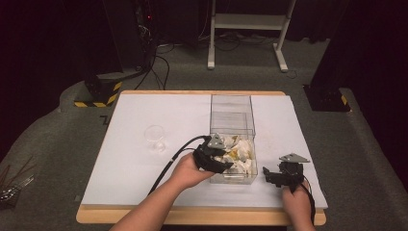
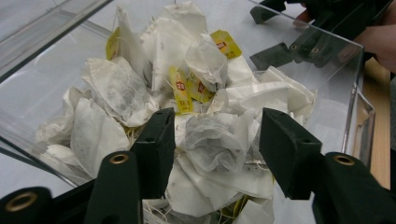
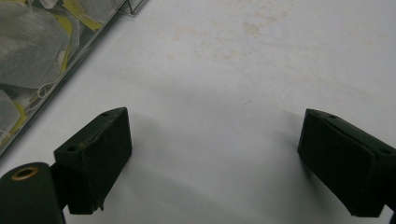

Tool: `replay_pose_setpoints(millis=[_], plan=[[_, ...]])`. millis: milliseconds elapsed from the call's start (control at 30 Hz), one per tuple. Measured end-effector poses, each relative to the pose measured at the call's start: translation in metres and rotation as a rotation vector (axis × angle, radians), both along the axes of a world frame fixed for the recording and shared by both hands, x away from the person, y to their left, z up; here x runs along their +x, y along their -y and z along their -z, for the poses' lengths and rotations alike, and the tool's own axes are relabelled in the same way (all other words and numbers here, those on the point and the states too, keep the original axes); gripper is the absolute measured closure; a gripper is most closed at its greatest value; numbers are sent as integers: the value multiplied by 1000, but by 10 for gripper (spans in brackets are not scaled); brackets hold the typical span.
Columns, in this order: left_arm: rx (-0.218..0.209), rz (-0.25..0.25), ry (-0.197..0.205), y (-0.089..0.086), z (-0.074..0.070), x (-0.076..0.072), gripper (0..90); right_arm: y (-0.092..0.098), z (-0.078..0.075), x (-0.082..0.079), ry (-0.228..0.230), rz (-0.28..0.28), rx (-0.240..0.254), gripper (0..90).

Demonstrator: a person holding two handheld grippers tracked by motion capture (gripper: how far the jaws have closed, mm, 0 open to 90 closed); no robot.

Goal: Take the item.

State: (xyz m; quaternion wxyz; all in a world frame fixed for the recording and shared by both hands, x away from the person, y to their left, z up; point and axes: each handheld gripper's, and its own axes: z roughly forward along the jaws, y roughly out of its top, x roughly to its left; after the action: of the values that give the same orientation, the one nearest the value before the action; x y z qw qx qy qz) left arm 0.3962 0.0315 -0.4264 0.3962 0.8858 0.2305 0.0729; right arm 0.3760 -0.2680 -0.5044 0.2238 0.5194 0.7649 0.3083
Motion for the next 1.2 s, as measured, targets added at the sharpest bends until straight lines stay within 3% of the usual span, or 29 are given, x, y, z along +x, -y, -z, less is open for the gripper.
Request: replay_pose_setpoints(millis=[167,667,900,1200], plan=[[10,3,-5,1,-1,-1,564,0,0,0,1,0,-1,98],[92,43,-51,4,2,-1,797,0,0,0,1,2,-1,98],[86,42,-44,4,1,-4,888,0,0,0,1,0,-2,98],[37,24,-44,1,0,-6,897,0,0,0,1,0,-1,99]])
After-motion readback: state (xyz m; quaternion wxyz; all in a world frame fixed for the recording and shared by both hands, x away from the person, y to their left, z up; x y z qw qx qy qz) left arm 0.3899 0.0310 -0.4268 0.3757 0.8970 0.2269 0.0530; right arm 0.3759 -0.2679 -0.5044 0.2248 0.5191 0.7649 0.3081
